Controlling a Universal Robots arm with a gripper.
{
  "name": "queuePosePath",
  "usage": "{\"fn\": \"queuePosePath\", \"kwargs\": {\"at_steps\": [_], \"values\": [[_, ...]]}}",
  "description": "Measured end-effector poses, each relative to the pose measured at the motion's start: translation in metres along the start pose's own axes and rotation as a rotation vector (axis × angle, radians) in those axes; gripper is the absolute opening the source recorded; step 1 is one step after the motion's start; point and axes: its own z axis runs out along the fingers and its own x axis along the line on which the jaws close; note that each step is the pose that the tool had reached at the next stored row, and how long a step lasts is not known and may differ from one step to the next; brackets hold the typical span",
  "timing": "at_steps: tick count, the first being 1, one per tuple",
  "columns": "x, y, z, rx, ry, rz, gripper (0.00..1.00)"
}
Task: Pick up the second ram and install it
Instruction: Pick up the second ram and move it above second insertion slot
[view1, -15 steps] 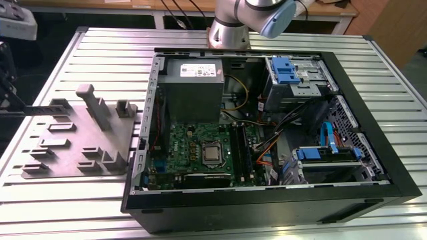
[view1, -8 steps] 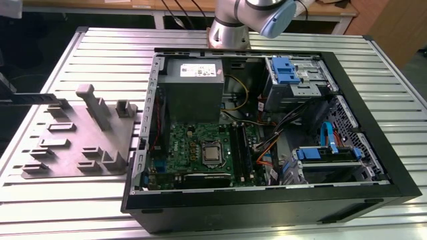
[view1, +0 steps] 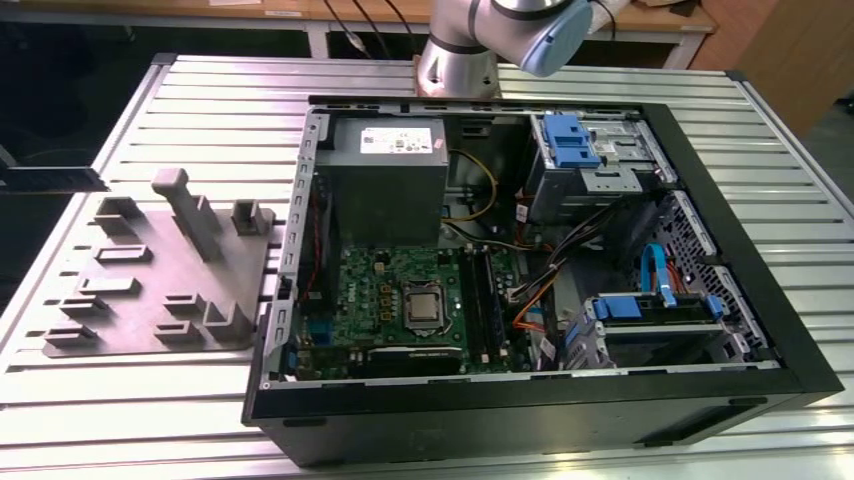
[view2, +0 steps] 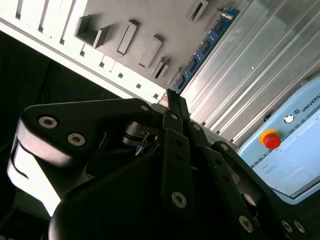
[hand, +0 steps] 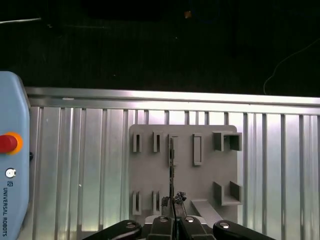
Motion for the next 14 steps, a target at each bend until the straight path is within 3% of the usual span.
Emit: {"fn": "queuePosePath", "kwargs": {"at_steps": [8, 11, 14], "values": [[-0.0003, -0.0002, -0.0031, 0.0, 0.0, 0.0, 0.11], [-0.0002, -0.0053, -0.0034, -0.0001, 0.0, 0.0, 0.11], [-0.0001, -0.016, -0.0038, 0.0, 0.0, 0.0, 0.11]]}}
